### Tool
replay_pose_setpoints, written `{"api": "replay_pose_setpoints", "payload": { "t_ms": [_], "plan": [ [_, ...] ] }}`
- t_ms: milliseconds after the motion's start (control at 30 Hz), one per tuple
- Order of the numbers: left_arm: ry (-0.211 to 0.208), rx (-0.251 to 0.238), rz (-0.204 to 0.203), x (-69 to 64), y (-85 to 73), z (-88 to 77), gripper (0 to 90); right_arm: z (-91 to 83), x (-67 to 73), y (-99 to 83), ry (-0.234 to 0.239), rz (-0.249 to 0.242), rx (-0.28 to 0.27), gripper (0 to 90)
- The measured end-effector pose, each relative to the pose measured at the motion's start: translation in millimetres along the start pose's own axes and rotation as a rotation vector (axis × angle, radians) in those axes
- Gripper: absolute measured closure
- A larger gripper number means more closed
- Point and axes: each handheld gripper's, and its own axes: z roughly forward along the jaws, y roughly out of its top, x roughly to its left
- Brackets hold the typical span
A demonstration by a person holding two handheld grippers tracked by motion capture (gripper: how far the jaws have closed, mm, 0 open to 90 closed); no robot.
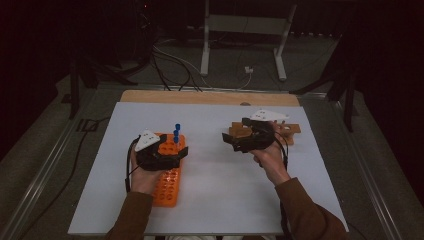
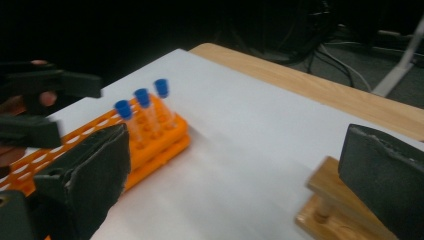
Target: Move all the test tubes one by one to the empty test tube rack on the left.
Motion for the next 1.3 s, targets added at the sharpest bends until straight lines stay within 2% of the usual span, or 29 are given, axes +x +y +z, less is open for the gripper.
{"api": "replay_pose_setpoints", "payload": {
  "t_ms": [200, 533, 800, 933, 1067, 1200, 1300],
  "plan": [
    [0.009, 0.011, -0.001, -0.2, 0.0, 0.6, 0.7, -6.9, -18.8, 0.1, -0.039, 0.026, -0.005, 0.5],
    [0.019, -0.002, -0.003, -0.2, 0.3, -0.2, 0.7, -22.6, -53.0, 1.1, -0.110, 0.082, -0.033, 0.6],
    [0.023, -0.006, -0.005, -1.1, 0.4, 0.2, 0.7, -30.5, -80.0, -3.0, -0.184, 0.108, -0.023, 5.5],
    [0.027, -0.013, -0.011, -0.5, 0.8, -1.3, 0.7, -31.0, -89.7, -8.8, -0.218, 0.108, -0.007, 8.3],
    [0.034, -0.015, -0.013, -0.1, 0.9, -1.5, 0.7, -31.1, -97.4, -13.3, -0.231, 0.127, -0.003, 12.4],
    [0.035, -0.019, -0.019, 0.4, 0.8, -1.9, 0.7, -29.4, -102.2, -17.3, -0.252, 0.117, 0.020, 13.9],
    [0.036, -0.021, -0.022, 0.6, 0.9, -2.2, 0.7, -29.4, -106.0, -20.3, -0.257, 0.128, 0.018, 15.3]
  ]
}}
